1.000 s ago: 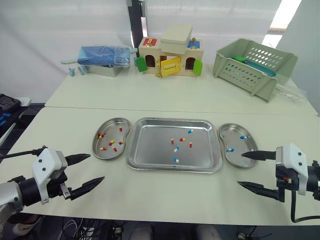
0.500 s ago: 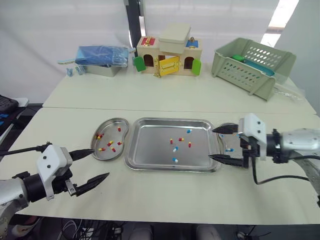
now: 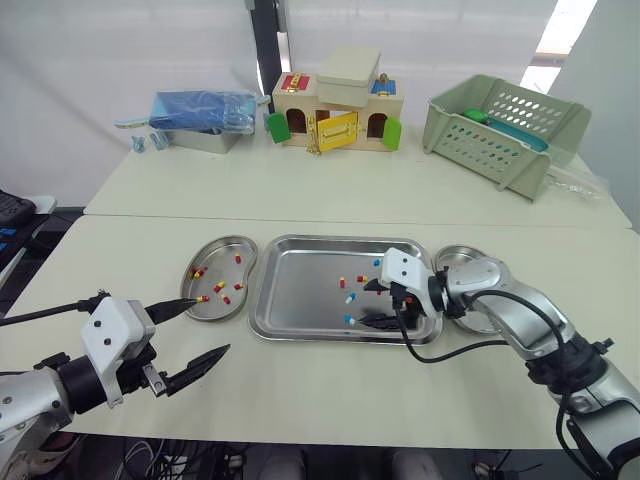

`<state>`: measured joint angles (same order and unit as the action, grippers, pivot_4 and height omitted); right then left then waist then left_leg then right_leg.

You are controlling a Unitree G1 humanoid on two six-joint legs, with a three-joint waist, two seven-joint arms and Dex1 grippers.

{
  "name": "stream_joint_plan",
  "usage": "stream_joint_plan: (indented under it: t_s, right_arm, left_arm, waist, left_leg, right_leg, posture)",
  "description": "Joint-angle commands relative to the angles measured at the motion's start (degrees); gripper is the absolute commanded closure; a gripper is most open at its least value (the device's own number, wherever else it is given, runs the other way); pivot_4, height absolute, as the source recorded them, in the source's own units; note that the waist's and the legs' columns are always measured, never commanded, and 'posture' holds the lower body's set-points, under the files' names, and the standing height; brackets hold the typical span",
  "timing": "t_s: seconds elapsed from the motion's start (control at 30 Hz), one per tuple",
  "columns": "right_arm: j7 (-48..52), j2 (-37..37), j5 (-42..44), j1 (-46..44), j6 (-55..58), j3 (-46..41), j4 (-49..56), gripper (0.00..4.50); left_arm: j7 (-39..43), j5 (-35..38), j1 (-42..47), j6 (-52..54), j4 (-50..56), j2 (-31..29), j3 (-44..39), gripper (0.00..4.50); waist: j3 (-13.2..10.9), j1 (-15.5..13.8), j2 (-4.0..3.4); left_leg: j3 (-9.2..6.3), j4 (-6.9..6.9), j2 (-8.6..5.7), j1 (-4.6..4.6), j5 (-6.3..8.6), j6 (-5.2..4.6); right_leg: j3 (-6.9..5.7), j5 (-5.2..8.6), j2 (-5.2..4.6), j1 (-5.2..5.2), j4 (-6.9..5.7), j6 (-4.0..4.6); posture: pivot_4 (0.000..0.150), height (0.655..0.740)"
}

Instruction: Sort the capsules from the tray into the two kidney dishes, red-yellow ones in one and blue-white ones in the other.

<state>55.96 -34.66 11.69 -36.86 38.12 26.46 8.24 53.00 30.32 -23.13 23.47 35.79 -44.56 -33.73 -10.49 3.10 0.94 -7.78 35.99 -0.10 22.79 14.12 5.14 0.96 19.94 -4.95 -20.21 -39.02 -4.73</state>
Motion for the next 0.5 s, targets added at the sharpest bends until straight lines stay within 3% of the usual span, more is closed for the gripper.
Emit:
stream_joint_plan:
  t_s: [0.03, 0.37, 0.4, 0.5]
  right_arm:
    - [0.3, 1.3, -1.5, -1.5, 0.7, 1.1, 0.4, 1.59]
    - [0.4, 4.6, -2.3, -1.9, 4.8, 2.3, 0.8, 1.59]
    - [0.4, 4.8, -2.5, -1.9, 4.8, 2.5, 0.6, 1.99]
    - [0.6, 5.1, -3.0, -2.0, 4.9, 3.0, 0.4, 2.67]
  left_arm:
    - [-0.8, 0.5, -0.4, -0.1, 1.7, 0.2, -0.5, 0.0]
    - [-0.9, 0.4, -2.1, -0.7, 1.6, 0.1, -1.8, 0.0]
    - [-0.9, 0.4, -2.2, -0.8, 1.7, 0.1, -1.8, 0.0]
    - [-1.1, 0.4, -2.5, -0.8, 1.9, 0.2, -2.0, 0.0]
  waist:
    - [0.0, 0.0, 0.0]
    - [0.0, 0.0, 0.0]
    - [0.0, 0.0, 0.0]
    - [0.0, 0.0, -0.01]
  left_leg:
    - [0.0, 0.0, 0.0, 0.0, 0.0, 0.0]
    - [-0.02, -0.01, 0.0, -0.02, 0.02, -0.03]
    - [-0.01, -0.01, 0.0, -0.02, 0.02, -0.03]
    - [-0.02, -0.01, 0.0, -0.02, 0.02, -0.03]
  right_leg:
    - [0.0, 0.0, 0.0, 0.0, 0.0, 0.0]
    - [0.0, 0.0, 0.0, 0.0, -0.03, 0.0]
    - [0.0, 0.0, 0.0, 0.0, -0.03, 0.0]
    - [0.0, 0.0, 0.0, -0.01, -0.03, 0.0]
  posture:
    - [0.15, 0.74]
    - [0.15, 0.74]
    - [0.15, 0.74]
    - [0.15, 0.74]
